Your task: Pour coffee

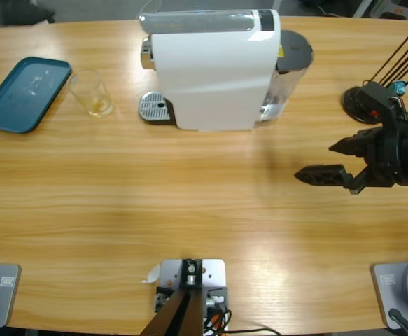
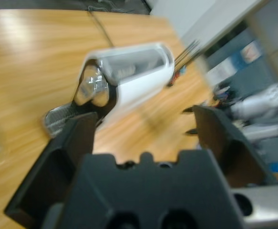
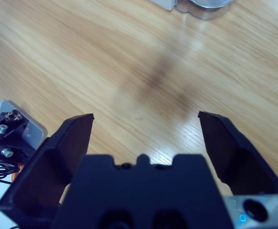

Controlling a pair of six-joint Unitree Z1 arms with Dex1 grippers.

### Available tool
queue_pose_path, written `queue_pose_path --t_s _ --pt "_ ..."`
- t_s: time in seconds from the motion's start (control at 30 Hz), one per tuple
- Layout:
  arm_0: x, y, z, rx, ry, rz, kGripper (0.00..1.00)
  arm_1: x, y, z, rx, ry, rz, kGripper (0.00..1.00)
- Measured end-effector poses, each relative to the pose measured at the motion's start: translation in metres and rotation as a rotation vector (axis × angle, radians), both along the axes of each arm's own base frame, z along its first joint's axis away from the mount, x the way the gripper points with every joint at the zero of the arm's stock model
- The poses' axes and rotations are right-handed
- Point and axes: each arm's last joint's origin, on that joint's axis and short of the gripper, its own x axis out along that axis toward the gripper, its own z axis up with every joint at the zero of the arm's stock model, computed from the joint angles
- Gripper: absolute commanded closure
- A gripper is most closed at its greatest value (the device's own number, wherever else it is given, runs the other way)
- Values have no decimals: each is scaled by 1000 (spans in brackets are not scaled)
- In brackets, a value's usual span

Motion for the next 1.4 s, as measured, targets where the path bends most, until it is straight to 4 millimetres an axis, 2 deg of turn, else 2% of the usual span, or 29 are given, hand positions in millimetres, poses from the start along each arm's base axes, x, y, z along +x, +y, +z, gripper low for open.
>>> queue_pose_path --t_s 0.1,0.2,0.37,0.6,0.73,0.93,1.1,1.23,1.4 --pt "32 2 -8 -108 81 13 266 0 0 0 1 -1 0 36" --pt "56 3 -16 -192 151 37 276 0 0 1 2 -2 0 36" --pt "77 0 -21 -300 220 50 271 1 1 3 7 -8 0 36" --pt "102 -10 -37 -401 306 -45 271 2 1 4 9 -11 -1 36" --pt "108 -12 -49 -417 337 -70 271 2 1 4 9 -11 -1 36" --pt "101 -9 -79 -406 424 -45 273 2 1 4 9 -11 -1 36" --pt "105 -8 -93 -402 467 -28 276 2 1 4 9 -11 -1 36" --pt "112 -10 -101 -414 480 -26 381 2 1 4 9 -11 -1 36" --pt "118 -18 -107 -435 493 -38 395 2 1 4 9 -11 -1 36"
